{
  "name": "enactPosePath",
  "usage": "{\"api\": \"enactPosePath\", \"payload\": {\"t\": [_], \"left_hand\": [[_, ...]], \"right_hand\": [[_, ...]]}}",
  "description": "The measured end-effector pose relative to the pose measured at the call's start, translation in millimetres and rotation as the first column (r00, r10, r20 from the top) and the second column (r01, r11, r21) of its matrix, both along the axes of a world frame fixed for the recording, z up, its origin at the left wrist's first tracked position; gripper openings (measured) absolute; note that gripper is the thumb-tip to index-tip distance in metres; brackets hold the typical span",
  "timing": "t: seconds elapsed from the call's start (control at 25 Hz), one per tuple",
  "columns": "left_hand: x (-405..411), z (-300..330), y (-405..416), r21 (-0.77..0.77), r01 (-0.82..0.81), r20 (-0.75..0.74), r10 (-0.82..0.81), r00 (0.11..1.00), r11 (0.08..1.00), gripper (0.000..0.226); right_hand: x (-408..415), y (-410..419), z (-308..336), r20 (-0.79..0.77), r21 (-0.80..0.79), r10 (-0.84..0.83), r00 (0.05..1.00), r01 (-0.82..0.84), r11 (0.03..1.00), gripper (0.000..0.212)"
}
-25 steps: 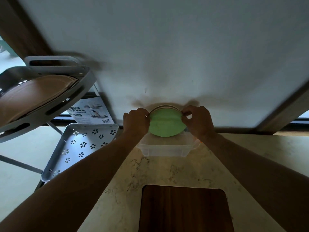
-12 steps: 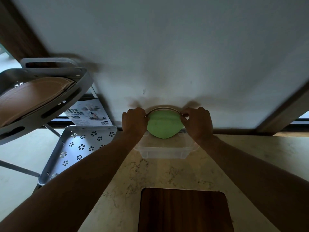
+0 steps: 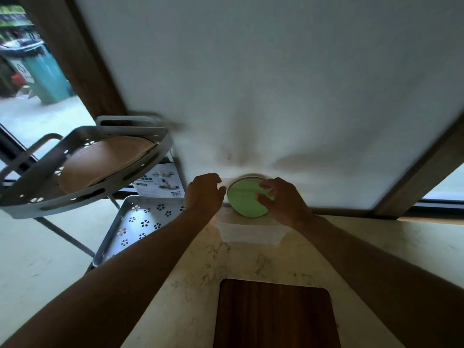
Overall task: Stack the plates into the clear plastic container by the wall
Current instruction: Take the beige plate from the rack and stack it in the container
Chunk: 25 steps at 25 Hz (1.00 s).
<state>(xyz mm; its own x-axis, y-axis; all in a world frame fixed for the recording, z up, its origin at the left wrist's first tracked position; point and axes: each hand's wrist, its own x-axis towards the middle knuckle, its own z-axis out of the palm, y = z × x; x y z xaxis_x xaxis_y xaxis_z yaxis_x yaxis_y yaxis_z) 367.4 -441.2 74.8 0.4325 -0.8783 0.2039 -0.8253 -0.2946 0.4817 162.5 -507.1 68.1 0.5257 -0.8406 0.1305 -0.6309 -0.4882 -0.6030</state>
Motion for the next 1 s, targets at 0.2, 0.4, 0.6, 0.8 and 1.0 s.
{"api": "enactPosePath", "payload": {"t": [0.2, 0.4, 0.6, 0.8, 1.0], "left_hand": [[-1, 47, 60, -0.009, -0.017, 0.012, 0.017, 1.000, 1.000, 0.028], [13, 95, 134, -0.064, -0.024, 0.043, 0.026, 0.999, 0.998, 0.026], [34, 132, 196, -0.159, -0.077, 0.052, 0.086, 0.995, 0.984, 0.022], [69, 155, 234, -0.198, -0.118, 0.107, 0.141, 0.984, 0.973, 0.016], [98, 162, 240, -0.210, -0.120, 0.136, 0.151, 0.979, 0.970, 0.020]], "right_hand": [[24, 46, 54, 0.070, 0.012, 0.036, 0.997, -0.037, 0.999, 0.037], [52, 98, 101, 0.141, 0.017, 0.094, 0.986, -0.097, 0.995, 0.037], [80, 138, 127, 0.139, 0.011, 0.141, 0.980, -0.144, 0.990, 0.037], [119, 167, 151, 0.121, -0.034, 0.176, 0.977, -0.173, 0.984, 0.034], [147, 175, 157, 0.114, -0.024, 0.133, 0.985, -0.131, 0.991, 0.027]]}}
